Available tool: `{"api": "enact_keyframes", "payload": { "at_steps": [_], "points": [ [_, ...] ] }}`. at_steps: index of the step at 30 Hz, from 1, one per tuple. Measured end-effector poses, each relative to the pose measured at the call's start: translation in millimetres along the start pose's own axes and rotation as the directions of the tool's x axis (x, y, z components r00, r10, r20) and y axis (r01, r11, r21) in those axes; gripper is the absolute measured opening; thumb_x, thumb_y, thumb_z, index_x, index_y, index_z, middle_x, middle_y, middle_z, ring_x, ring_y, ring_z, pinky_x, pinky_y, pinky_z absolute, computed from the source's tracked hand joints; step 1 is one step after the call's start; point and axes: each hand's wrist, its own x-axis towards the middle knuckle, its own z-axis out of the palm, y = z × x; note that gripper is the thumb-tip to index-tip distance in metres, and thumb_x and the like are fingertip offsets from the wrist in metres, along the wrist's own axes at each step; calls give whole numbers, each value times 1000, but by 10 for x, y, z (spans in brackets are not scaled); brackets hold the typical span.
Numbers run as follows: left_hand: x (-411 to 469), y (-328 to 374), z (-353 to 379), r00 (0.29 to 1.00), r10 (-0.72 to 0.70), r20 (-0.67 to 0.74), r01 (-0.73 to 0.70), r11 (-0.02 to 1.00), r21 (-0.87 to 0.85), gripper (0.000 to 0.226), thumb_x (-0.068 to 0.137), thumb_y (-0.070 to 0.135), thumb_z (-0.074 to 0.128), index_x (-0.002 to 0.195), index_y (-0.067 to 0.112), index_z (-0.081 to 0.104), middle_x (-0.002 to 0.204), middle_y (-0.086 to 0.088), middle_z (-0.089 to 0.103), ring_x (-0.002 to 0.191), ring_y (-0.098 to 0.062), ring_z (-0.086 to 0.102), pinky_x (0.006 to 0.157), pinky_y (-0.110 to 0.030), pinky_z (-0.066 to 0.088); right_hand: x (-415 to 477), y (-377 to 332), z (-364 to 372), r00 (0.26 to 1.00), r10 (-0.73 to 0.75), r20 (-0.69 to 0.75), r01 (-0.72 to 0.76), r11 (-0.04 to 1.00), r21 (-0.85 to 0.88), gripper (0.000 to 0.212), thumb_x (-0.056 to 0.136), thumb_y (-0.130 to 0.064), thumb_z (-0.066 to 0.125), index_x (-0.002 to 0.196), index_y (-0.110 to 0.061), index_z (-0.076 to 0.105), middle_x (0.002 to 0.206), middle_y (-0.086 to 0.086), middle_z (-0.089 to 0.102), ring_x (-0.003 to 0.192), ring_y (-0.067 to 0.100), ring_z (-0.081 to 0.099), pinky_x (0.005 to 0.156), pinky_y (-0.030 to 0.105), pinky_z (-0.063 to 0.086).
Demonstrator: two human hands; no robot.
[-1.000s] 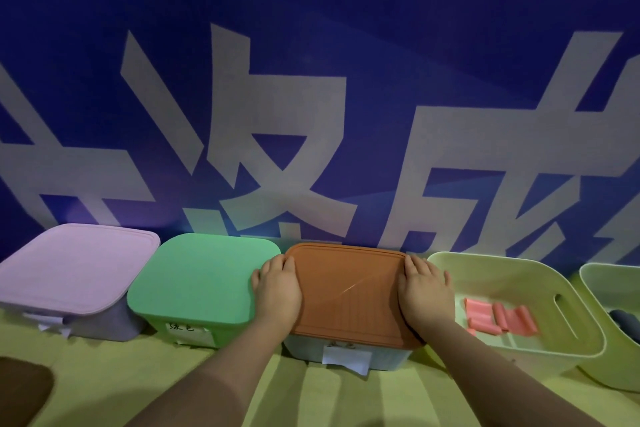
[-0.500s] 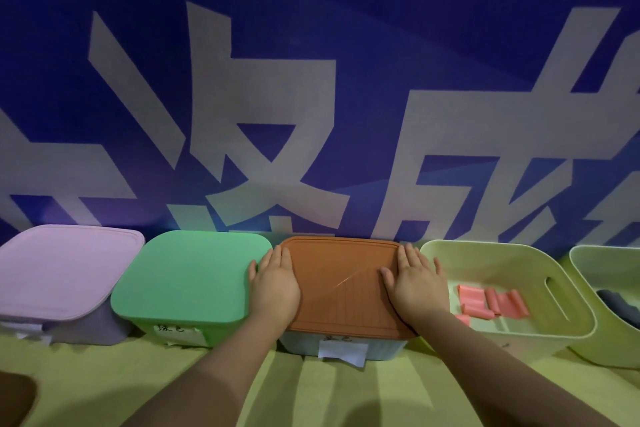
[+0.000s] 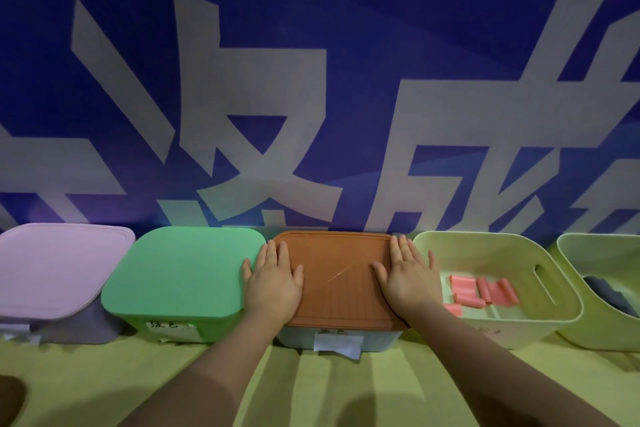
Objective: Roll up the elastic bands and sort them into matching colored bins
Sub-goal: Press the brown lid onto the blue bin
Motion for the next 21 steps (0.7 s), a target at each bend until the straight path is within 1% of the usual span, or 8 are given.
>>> {"api": "enact_keyframes", "payload": {
  "at_steps": [4,9,14,17,19,21],
  "points": [
    [-9,-1,26,1000,18,-5,-18,1000,12,62,96,50,14,148,19,3,157,-5,2,144,-18,0,115,-45,5,-16,13,19,1000,12,-13,-12,1000,15,68,94,-56,14,149,-16,6,157,-1,10,144,15,6,115,45,2],
    [-11,-21,39,999,37,19,-37,999,27,64,95,54,11,148,20,1,157,-6,-3,144,-19,-3,115,-46,3,-36,38,20,1000,23,-20,-21,997,81,70,93,-59,17,149,-18,8,157,-3,12,144,14,8,116,45,9],
    [31,-34,33,996,53,71,-56,998,37,67,93,58,8,148,22,-3,156,-6,-7,144,-19,-6,114,-47,0,-16,25,13,999,0,39,-2,999,48,80,87,-68,11,149,-18,1,158,0,2,145,17,2,114,48,8],
    [34,-38,36,996,54,71,-57,998,38,68,92,59,8,148,23,-3,156,-5,-6,144,-19,-6,114,-47,0,-24,18,9,999,-6,39,4,999,40,85,85,-72,10,149,-18,2,158,0,1,145,16,2,114,47,8],
    [33,-41,33,996,57,71,-60,997,41,67,92,59,9,148,24,-2,156,-6,-7,144,-19,-6,114,-47,0,-25,29,0,1000,-2,18,1,996,85,82,86,-71,14,149,-19,6,157,-1,6,144,15,5,114,46,9],
    [21,-41,21,994,64,85,-69,996,49,66,93,59,9,148,25,-3,156,-7,-7,144,-20,-6,114,-47,0,-43,68,-8,1000,20,-14,-17,978,206,73,89,-65,21,148,-22,14,156,-3,16,143,13,12,113,44,16]
  ]
}}
